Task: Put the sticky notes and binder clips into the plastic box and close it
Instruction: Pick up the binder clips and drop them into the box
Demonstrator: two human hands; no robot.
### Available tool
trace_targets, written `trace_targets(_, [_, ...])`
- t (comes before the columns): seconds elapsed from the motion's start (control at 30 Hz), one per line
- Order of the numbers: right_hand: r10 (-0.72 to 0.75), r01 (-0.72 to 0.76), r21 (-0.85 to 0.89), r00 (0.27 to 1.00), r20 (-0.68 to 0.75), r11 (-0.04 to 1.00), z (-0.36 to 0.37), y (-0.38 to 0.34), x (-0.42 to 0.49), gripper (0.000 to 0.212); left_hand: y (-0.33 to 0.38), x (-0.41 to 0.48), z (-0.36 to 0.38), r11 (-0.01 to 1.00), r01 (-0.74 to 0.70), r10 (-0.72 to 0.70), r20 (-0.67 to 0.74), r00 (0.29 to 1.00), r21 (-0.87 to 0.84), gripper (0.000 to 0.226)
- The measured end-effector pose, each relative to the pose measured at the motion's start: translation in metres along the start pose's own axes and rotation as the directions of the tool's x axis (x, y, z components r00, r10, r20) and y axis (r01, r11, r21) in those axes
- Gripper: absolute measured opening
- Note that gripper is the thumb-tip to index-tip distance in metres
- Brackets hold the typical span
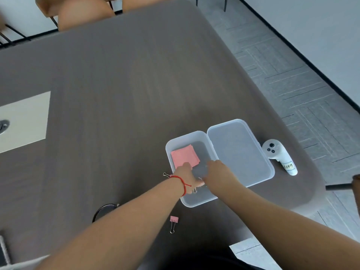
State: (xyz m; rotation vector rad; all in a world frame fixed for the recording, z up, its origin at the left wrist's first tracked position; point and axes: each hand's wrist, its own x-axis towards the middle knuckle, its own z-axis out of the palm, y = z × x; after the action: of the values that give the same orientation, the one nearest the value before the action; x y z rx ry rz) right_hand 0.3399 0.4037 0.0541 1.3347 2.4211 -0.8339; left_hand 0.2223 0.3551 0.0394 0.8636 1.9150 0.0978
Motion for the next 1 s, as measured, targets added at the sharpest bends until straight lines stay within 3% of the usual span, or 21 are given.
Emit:
trace_targets(0.07, [0.018,-0.006,0.134,0.996,-0.089,0.991,-0.002,0.003,-0.005,0.032,0.001,-0.005,-0.014,0.977,-0.015,0.01,-0.029,1.0,-0.211,0.057])
trace_targets(0.13, [0.011,0.025,0.215,0.987,-0.163,0.976,-0.006,0.003,-0.009,0.037,-0.003,-0.013,-0.039,0.922,-0.084,0.044,-0.114,0.992,-0.377,0.044])
trace_targets(0.2, [-0.093,0.13,0.238,0.983,-0.161,0.963,-0.006,-0.007,-0.02,0.035,-0.019,-0.019,-0.065,0.893,-0.18,0.022,-0.361,0.932,-0.413,0.022])
trace_targets(0.27, [-0.267,0.277,0.266,0.961,-0.073,0.923,0.002,-0.025,-0.036,0.029,-0.048,-0.021,-0.079,0.94,-0.123,-0.074,-0.542,0.837,-0.317,0.014])
trace_targets(0.3, [-0.358,0.34,0.252,0.933,0.026,0.906,0.008,-0.035,-0.044,0.027,-0.063,-0.023,-0.082,0.976,-0.006,-0.115,-0.542,0.833,-0.216,0.019])
trace_targets(0.37, [-0.479,0.452,0.159,0.846,0.235,0.878,0.032,-0.049,-0.053,0.032,-0.087,-0.024,-0.07,0.966,0.249,-0.206,-0.381,0.901,0.067,0.037])
trace_targets(0.43, [-0.48,0.515,0.023,0.779,0.403,0.857,0.06,-0.058,-0.053,0.042,-0.1,-0.026,-0.046,0.892,0.372,-0.317,-0.23,0.92,0.256,0.051])
trace_targets(0.57, [-0.467,0.617,-0.213,0.74,0.483,0.757,0.103,-0.063,-0.043,0.052,-0.117,-0.016,-0.007,0.832,0.428,-0.371,-0.219,0.902,0.353,0.064])
trace_targets(0.7, [-0.509,0.692,-0.288,0.696,0.506,0.662,0.121,-0.068,-0.034,0.037,-0.128,-0.009,0.001,0.821,0.385,-0.264,-0.319,0.91,0.422,0.039])
trace_targets(0.83, [-0.443,0.591,-0.384,0.798,0.409,0.71,0.123,-0.084,-0.025,0.029,-0.13,-0.014,-0.005,0.858,0.371,-0.262,-0.318,0.911,0.356,0.038])
trace_targets(1.0, [-0.346,0.408,-0.545,0.912,0.218,0.733,0.102,-0.123,0.022,0.04,-0.125,-0.031,-0.016,0.959,0.282,-0.27,-0.383,0.883,-0.026,0.034])
